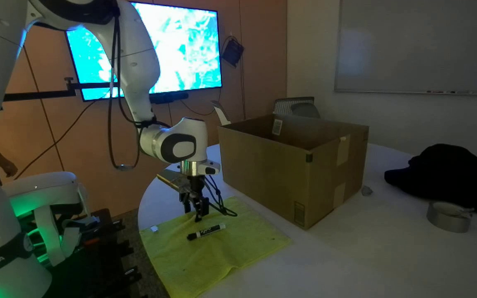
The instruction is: Put the marker on the towel and wrap it, then put the towel in the box
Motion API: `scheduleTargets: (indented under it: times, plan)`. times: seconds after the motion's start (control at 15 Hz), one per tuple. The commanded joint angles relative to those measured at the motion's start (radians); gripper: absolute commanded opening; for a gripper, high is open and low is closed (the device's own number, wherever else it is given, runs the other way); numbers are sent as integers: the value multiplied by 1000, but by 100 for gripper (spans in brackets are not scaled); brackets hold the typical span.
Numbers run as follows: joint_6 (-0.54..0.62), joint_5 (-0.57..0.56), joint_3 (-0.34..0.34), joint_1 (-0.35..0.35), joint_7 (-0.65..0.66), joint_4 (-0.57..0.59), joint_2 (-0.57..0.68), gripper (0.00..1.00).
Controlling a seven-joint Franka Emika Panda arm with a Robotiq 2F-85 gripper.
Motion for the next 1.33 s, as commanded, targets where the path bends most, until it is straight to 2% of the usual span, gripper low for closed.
scheduleTargets:
  times: [0.0,0.2,0.4,0.67,0.93,1.27]
  plan:
    - [28,-1,-11,8,-6,3,26,36]
    - [20,-2,-14,9,-3,3,21,15]
    - [9,-1,-17,7,-4,-2,5,9]
    - [-5,28,21,-39,-57,-38,-53,15]
    - [-16,61,35,-92,-95,-82,-127,14]
    - [-102,144,48,-185,-211,-94,-198,14]
